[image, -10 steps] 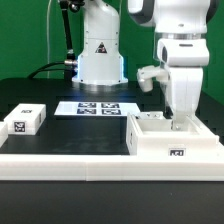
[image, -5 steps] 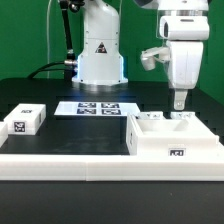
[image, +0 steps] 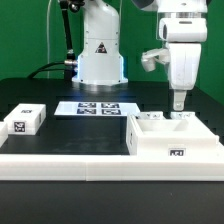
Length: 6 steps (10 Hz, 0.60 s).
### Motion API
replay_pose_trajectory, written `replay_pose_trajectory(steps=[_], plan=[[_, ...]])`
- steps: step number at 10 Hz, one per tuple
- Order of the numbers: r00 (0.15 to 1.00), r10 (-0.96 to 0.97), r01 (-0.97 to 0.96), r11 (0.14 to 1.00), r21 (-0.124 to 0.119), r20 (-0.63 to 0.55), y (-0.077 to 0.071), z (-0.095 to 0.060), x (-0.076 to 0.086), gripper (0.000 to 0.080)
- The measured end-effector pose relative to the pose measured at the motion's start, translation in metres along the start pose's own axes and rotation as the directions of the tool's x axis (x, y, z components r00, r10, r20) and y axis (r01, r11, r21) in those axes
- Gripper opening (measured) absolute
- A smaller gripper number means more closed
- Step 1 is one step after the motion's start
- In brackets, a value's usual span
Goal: Assemble cabinet
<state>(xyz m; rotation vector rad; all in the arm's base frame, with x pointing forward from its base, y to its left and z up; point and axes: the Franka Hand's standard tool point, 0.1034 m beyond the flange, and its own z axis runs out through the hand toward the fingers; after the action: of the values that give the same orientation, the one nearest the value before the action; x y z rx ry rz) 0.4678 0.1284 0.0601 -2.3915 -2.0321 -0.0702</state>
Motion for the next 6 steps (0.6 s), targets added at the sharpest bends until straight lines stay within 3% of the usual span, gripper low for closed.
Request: replay_pose_trajectory(steps=[2,6], plan=[[1.000,-0.009,0.009,1.000,-0.001,-0.013,-0.016,0.006,0.007,0.0797],[1.000,-0.018,0.018,1.000,0.022,-0.022,-0.040,0.020,0.013,0.0797]])
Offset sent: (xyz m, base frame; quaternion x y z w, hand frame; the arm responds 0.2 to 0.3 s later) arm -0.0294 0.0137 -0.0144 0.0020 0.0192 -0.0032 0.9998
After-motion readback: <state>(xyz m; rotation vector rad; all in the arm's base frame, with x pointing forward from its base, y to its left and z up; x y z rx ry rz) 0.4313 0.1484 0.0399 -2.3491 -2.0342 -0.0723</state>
